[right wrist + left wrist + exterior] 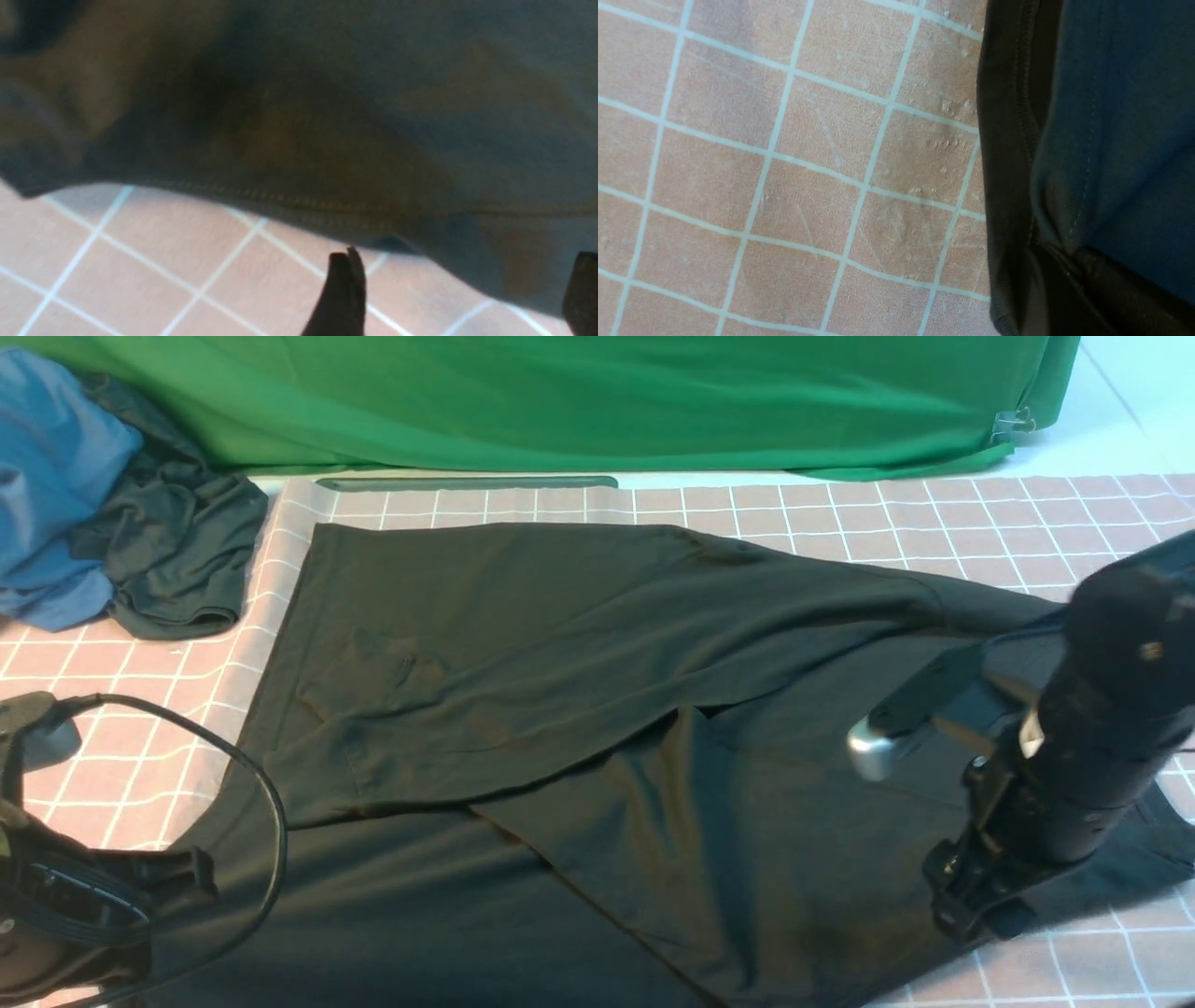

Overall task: Fold a long-sleeved shirt over a pink coffee tablecloth.
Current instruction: 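Grasp the near edge of the shirt at its hem and shoulder corners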

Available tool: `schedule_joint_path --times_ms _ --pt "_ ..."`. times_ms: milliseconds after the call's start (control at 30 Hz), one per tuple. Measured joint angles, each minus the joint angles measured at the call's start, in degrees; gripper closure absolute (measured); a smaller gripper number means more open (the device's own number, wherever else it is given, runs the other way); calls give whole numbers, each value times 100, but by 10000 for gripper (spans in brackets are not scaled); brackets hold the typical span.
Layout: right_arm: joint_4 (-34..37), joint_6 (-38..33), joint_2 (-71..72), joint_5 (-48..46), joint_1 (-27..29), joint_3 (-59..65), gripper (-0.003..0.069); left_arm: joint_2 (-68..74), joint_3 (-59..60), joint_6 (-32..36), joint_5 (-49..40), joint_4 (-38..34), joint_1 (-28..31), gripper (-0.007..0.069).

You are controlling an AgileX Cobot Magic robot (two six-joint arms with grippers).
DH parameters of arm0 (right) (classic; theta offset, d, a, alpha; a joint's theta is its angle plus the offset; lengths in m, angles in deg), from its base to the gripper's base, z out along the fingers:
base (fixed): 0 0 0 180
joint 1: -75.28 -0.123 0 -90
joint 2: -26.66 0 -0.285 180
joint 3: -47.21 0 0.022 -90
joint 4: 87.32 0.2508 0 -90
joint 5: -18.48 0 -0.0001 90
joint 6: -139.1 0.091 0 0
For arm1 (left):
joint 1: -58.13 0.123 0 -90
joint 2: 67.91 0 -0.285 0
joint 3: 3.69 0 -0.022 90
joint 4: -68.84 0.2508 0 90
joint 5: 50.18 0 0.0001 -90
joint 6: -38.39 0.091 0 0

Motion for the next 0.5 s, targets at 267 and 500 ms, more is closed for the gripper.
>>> schedule_joint_path --times_ms 267,500 --pt "14 -220 -546 193 0 0 149 0 0 0 23 0 0 594" --pt "70 -251 -686 183 0 0 545 0 0 0 57 0 0 594"
